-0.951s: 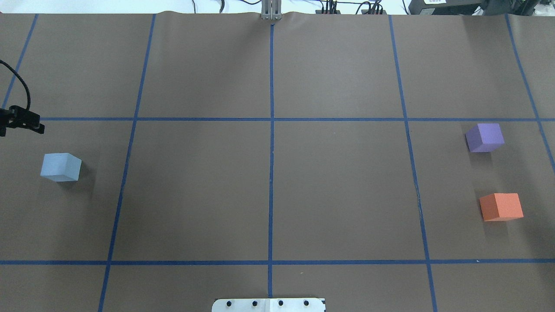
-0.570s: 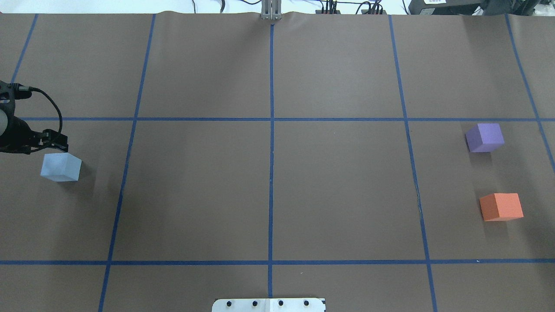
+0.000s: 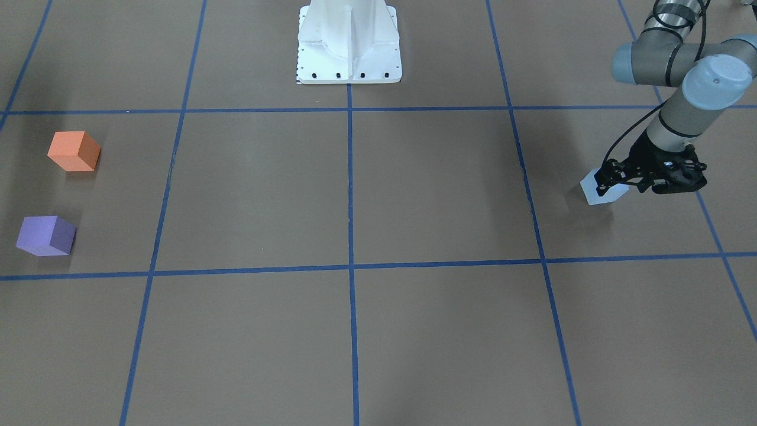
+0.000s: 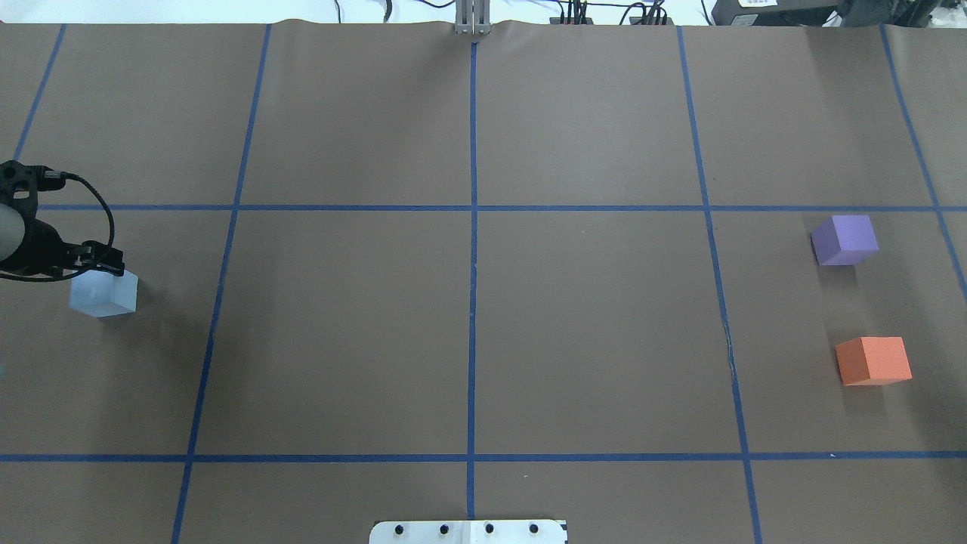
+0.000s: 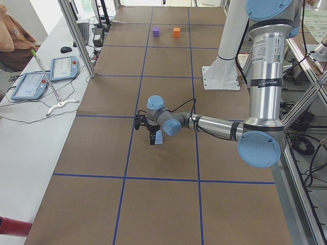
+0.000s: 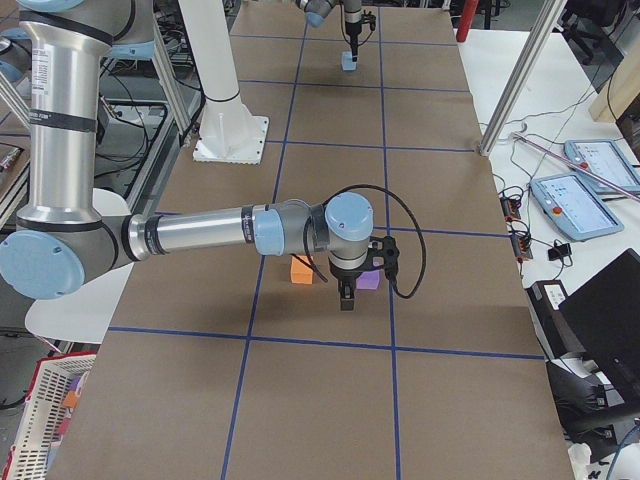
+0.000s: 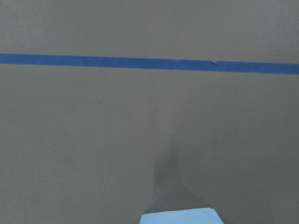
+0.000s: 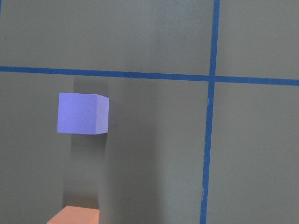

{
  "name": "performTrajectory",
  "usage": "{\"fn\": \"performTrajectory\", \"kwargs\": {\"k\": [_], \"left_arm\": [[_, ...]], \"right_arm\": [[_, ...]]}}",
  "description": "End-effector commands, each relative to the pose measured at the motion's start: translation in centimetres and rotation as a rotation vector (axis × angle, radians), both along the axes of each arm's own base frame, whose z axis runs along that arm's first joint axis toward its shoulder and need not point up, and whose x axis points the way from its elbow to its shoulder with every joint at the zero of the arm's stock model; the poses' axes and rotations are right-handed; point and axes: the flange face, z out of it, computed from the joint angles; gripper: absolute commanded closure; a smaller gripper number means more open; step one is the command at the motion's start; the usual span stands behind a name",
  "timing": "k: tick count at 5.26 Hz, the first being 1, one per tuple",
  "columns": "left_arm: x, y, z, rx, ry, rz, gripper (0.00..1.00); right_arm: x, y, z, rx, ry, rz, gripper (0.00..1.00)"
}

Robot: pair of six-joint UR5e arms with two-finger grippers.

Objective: Place blue block between orange and purple blocks
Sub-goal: 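Lower the left gripper onto the light blue cube and close it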

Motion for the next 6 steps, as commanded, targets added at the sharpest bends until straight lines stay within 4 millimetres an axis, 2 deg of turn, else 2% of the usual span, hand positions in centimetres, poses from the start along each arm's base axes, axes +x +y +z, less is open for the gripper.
{"fn": "performTrajectory", "kwargs": {"k": [1, 3, 4, 5, 6], "left_arm": [[0.1, 0.1, -0.2, 0.003, 0.012, 0.004, 0.0], [0.6, 0.6, -0.3, -0.02, 0.029, 0.03, 0.0], [2.2, 1.5, -0.3, -0.042, 0.034, 0.045, 0.0], [2.7, 1.9, -0.3, -0.057, 0.035, 0.042, 0.4], [2.4, 1.9, -0.1, -0.06, 0.031, 0.037, 0.99]], "right_arm": [[0.0, -0.5, -0.2, 0.001, -0.002, 0.0, 0.0], [0.0, -0.5, -0.2, 0.001, -0.002, 0.0, 0.0], [0.0, -0.4, -0.1, -0.002, -0.001, 0.0, 0.0], [0.0, -0.4, -0.1, -0.002, -0.001, 0.0, 0.0], [0.0, -0.4, -0.3, 0.001, -0.002, 0.0, 0.0]]}}
